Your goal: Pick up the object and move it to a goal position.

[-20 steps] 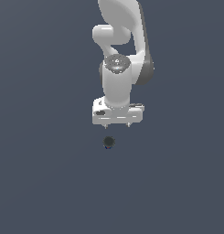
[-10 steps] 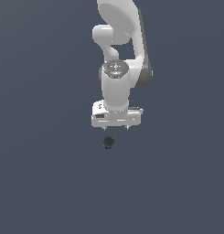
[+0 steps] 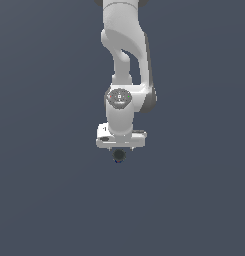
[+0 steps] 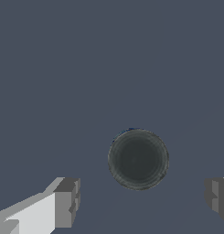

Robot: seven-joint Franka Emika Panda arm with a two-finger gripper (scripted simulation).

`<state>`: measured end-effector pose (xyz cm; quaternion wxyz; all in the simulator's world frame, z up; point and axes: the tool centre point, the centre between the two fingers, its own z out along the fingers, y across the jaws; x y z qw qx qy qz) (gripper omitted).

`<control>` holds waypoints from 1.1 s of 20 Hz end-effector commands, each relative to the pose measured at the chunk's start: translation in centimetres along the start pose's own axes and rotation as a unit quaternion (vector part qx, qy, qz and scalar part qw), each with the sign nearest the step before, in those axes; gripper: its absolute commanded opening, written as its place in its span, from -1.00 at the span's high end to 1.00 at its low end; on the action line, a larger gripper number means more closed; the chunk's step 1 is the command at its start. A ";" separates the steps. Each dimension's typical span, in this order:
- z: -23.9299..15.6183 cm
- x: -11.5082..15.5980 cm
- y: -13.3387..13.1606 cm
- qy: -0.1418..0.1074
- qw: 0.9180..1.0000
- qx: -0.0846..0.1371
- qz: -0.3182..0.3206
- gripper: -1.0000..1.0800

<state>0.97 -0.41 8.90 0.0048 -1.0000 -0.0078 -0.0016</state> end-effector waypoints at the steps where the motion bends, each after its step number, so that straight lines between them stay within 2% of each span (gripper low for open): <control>1: 1.3 0.0 0.5 -0.001 1.000 -0.003 0.002 -0.92; 12: 2.9 -0.2 0.9 -0.002 1.000 -0.004 0.004 -0.92; 22: 7.1 -0.3 1.0 -0.002 1.000 -0.005 0.004 -0.92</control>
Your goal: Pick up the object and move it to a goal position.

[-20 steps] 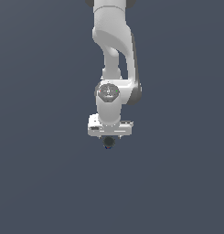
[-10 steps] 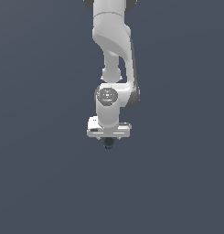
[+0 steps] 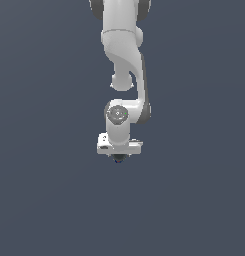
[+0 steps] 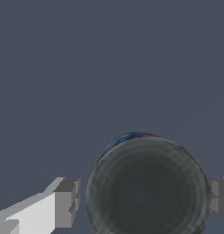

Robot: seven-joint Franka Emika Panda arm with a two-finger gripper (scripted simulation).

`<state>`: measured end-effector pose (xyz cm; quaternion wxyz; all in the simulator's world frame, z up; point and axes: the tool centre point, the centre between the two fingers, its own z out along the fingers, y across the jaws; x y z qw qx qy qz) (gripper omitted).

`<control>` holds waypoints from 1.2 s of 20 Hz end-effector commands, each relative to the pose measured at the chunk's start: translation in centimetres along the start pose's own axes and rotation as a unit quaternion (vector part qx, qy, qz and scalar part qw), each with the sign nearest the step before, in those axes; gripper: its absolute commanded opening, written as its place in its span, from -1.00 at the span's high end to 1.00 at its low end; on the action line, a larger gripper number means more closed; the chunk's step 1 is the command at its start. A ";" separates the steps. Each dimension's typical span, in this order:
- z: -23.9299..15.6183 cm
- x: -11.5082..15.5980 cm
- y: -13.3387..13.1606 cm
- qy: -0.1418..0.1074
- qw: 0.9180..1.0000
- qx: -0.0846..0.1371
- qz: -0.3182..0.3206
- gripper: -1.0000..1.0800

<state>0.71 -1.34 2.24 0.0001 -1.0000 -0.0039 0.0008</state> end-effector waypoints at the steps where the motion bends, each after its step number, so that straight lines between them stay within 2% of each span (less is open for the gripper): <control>1: 0.7 0.1 0.0 0.001 1.000 0.000 0.000 -0.92; 4: 0.9 0.1 0.0 0.001 1.000 0.000 0.000 -0.92; 5: 0.9 0.1 0.0 0.001 1.000 0.000 0.000 1.00; 17: 0.7 0.1 0.0 0.001 1.000 0.000 0.000 1.00; 24: -1.8 0.4 -0.3 0.001 1.000 0.000 0.000 1.00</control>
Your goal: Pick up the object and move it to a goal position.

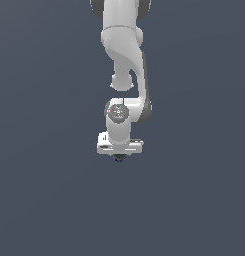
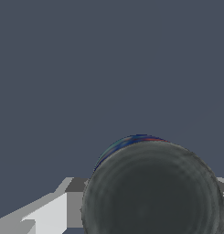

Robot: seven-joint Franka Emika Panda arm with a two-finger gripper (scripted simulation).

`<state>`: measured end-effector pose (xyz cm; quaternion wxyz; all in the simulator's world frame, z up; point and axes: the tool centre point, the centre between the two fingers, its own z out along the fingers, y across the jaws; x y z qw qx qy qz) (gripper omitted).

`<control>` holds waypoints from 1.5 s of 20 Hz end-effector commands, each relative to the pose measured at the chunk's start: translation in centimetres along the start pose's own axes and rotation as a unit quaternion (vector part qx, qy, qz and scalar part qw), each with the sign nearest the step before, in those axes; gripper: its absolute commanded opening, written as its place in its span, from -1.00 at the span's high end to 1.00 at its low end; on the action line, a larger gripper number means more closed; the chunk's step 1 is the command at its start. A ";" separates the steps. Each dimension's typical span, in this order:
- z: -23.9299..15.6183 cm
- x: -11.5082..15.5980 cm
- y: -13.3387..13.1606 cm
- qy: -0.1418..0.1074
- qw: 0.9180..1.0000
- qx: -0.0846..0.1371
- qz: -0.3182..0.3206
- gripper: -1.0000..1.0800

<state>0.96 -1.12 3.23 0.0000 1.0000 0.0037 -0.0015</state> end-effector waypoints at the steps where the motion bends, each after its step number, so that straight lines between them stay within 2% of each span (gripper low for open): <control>1: -1.5 0.2 -0.2 0.001 1.000 0.000 0.000 1.00; 8: -7.5 0.9 -1.0 0.001 1.000 0.000 0.000 1.00; 30: -31.3 4.2 -4.1 0.001 1.000 0.000 0.000 1.00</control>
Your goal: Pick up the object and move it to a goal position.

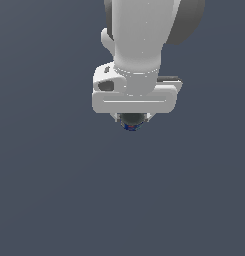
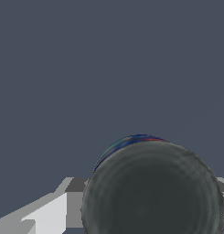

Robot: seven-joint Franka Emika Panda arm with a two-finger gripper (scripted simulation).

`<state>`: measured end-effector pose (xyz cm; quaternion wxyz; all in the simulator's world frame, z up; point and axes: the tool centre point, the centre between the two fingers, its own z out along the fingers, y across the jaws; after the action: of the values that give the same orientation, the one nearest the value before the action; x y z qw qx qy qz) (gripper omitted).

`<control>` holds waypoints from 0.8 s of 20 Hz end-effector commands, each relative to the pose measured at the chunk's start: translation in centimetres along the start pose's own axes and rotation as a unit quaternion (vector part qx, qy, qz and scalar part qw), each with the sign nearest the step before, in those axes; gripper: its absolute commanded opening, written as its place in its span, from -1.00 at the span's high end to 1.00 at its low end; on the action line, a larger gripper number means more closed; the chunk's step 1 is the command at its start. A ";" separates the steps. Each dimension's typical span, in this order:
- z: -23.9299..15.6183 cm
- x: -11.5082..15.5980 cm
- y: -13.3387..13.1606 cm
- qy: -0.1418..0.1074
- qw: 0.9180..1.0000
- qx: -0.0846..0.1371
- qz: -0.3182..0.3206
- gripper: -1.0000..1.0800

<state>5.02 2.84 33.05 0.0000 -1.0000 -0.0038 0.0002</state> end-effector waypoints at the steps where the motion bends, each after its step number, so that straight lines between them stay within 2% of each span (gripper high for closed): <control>1: -2.4 0.3 -0.3 0.000 1.000 0.000 0.000 1.00; 16: -11.8 2.0 -1.6 0.000 1.000 0.000 0.000 1.00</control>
<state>6.90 4.34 44.08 -0.0001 -1.0000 -0.0039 0.0002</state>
